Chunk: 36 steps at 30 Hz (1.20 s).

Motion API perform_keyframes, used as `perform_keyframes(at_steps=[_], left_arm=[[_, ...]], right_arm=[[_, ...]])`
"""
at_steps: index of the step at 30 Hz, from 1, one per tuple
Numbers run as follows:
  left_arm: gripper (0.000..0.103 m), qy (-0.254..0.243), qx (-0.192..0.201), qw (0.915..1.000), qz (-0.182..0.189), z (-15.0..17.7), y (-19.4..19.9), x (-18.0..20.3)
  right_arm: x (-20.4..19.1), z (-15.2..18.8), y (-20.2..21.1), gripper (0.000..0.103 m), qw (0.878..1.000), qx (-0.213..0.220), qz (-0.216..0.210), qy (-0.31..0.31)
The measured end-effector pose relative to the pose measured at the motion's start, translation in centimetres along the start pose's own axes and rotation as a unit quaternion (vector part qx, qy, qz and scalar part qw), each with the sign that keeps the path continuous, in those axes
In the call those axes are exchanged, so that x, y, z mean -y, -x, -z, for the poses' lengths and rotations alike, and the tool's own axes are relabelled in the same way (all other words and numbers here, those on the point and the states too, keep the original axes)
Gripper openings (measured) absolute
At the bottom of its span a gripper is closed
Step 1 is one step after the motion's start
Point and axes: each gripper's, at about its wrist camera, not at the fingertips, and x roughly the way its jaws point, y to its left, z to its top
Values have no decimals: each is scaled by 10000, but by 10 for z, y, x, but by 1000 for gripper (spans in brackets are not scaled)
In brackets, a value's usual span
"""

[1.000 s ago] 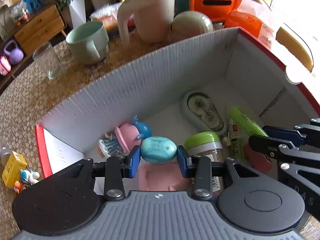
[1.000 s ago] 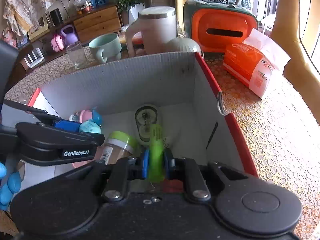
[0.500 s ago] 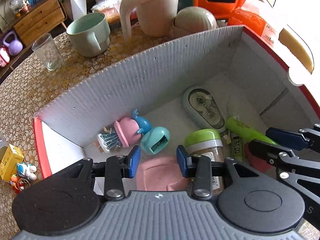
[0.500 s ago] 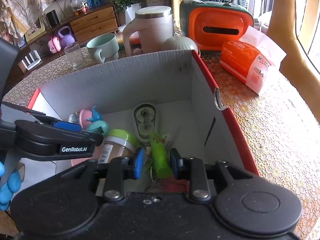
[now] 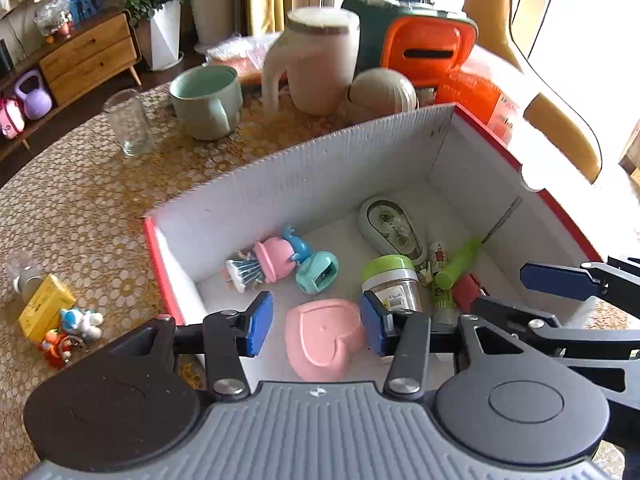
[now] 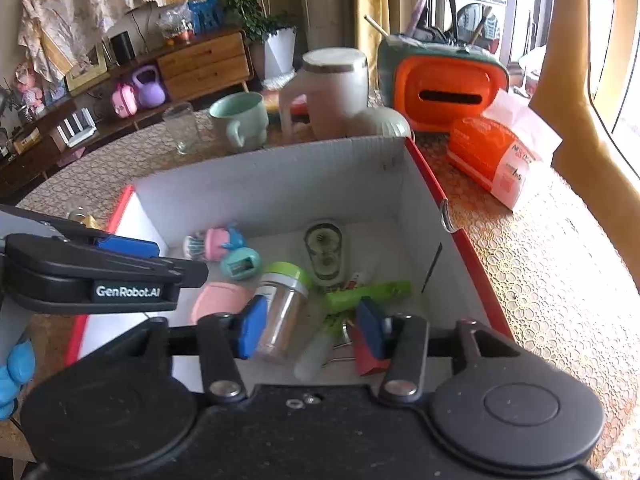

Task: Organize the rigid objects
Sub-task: 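Open both tools to drop the soap box and highlighter in the box, then withdraw both tools from the box toward the remaining table items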

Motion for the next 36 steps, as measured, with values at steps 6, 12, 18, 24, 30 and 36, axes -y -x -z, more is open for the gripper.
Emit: perform_keyframes(at_steps=[6,12,18,24,30,36], left_arm=[[47,83,252,9996,53,11,33,-12],[47,170,477,9986,138,26,62,-23],[54,252,673,9972,215,45,88,-37],[62,275,914,9952,230,66,114,-53],[74,365,1052,9934,261,87,132,-72],[81,509,1181,9914,256,104,146,-94]], right_arm=[[-16,6,21,61,9999,150,-69,-13],[-33,12,43,67,9992,337,-194,-4],[-45,24,61,77,9979,555,-325,-22],[-65,35,79,90,9950,879,-468,107],[-86,42,91,100,9912,1143,-643,202],[-112,45,94,102,9888,1204,-786,396]])
